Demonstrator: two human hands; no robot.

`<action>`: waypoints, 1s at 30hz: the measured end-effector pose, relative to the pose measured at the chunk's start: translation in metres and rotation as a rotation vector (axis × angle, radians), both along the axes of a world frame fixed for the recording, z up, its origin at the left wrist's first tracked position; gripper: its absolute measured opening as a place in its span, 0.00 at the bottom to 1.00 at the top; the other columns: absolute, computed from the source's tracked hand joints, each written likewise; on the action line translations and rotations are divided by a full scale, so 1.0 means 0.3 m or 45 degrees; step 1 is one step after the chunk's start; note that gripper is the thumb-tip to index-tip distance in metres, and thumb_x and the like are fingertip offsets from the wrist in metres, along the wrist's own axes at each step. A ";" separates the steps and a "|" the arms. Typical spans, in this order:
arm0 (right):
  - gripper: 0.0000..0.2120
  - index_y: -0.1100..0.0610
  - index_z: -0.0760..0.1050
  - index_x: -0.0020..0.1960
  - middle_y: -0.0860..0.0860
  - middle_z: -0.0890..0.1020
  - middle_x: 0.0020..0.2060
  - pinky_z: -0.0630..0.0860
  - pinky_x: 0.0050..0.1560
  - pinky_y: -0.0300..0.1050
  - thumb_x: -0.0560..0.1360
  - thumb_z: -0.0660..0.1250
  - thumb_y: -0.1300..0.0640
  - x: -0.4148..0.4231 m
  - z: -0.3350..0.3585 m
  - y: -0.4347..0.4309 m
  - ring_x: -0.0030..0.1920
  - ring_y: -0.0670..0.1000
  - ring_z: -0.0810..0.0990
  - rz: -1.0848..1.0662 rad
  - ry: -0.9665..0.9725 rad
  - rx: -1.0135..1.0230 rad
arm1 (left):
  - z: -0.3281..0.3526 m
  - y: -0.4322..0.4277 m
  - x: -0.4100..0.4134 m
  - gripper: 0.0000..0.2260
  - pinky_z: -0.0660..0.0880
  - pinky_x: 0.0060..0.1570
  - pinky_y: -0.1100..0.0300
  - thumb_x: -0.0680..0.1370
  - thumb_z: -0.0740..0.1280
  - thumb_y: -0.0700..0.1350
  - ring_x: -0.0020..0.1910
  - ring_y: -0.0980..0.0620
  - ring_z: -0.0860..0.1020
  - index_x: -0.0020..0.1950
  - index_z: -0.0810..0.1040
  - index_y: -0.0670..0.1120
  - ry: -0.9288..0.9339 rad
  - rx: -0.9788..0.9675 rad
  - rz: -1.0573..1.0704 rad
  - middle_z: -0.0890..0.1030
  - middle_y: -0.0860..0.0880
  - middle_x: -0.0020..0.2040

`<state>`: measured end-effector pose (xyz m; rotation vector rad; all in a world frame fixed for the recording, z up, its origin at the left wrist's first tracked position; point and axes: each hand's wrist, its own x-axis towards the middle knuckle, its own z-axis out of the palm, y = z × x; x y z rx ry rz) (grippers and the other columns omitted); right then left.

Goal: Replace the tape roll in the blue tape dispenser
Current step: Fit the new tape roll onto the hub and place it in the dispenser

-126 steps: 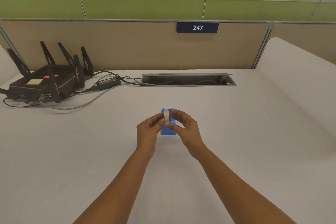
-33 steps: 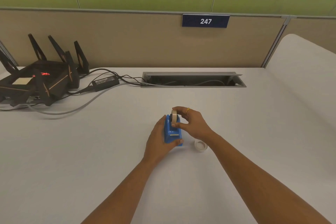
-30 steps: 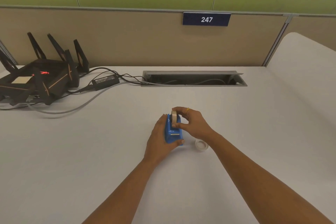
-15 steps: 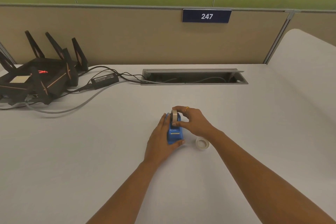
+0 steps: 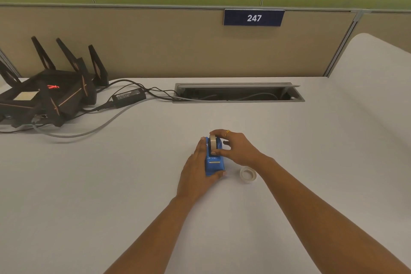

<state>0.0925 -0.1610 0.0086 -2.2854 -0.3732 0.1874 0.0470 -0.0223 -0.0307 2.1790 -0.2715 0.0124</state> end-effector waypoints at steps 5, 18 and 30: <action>0.24 0.57 0.67 0.66 0.54 0.74 0.64 0.68 0.62 0.42 0.72 0.69 0.60 -0.007 -0.008 0.001 0.63 0.53 0.73 -0.012 -0.029 0.022 | -0.001 0.001 0.000 0.41 0.59 0.70 0.60 0.70 0.71 0.49 0.74 0.52 0.59 0.72 0.45 0.50 -0.020 0.035 0.004 0.55 0.50 0.76; 0.26 0.56 0.66 0.67 0.54 0.73 0.66 0.67 0.64 0.43 0.72 0.70 0.57 -0.015 -0.020 0.007 0.65 0.53 0.71 -0.060 -0.056 0.005 | -0.004 0.001 0.000 0.41 0.59 0.70 0.60 0.70 0.71 0.49 0.74 0.51 0.59 0.73 0.47 0.47 -0.022 0.029 0.012 0.55 0.49 0.76; 0.24 0.56 0.69 0.64 0.54 0.75 0.63 0.69 0.64 0.47 0.70 0.71 0.59 -0.004 -0.029 0.004 0.61 0.53 0.74 -0.066 -0.070 0.050 | -0.006 0.001 0.002 0.40 0.57 0.68 0.64 0.71 0.70 0.49 0.74 0.52 0.58 0.74 0.48 0.47 -0.036 0.042 0.018 0.55 0.49 0.76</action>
